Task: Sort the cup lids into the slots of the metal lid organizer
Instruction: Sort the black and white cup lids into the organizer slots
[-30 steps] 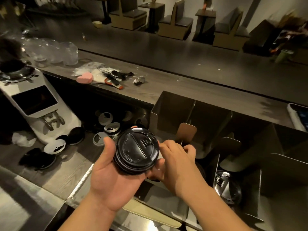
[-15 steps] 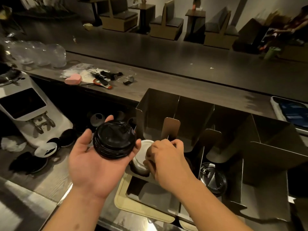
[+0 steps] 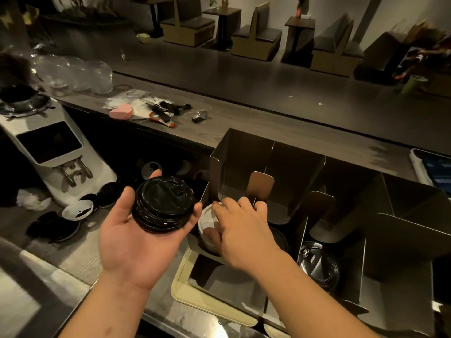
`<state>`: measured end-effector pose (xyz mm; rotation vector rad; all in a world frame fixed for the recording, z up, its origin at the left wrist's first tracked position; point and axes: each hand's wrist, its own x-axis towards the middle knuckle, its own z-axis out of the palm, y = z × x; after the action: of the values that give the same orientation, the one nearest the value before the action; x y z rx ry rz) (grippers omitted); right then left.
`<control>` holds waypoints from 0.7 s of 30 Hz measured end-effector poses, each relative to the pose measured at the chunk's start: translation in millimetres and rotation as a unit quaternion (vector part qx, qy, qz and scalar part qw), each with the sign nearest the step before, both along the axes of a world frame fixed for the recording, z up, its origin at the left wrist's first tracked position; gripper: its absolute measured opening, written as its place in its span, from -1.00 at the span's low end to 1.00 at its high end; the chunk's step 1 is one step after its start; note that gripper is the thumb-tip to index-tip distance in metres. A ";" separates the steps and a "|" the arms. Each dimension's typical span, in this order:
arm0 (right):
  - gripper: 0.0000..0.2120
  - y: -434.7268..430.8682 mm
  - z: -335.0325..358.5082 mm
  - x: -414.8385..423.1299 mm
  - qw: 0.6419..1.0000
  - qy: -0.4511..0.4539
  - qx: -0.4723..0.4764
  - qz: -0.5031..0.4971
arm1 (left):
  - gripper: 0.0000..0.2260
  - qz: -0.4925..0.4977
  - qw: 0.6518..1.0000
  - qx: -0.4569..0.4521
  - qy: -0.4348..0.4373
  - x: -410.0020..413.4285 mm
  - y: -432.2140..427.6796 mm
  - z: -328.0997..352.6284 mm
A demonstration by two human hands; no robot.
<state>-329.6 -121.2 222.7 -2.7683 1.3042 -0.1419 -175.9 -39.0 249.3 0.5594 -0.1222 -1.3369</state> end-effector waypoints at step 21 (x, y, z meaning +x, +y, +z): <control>-0.54 -9.2 3.4 -2.9 0.998 -0.017 0.066 -0.018 | -0.55 0.000 1.000 -0.012 0.017 12.6 -2.1 -2.9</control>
<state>-332.5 -130.4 226.1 -2.6229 1.3074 -0.1006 -163.3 -41.1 246.4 0.5170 -0.1108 -1.3435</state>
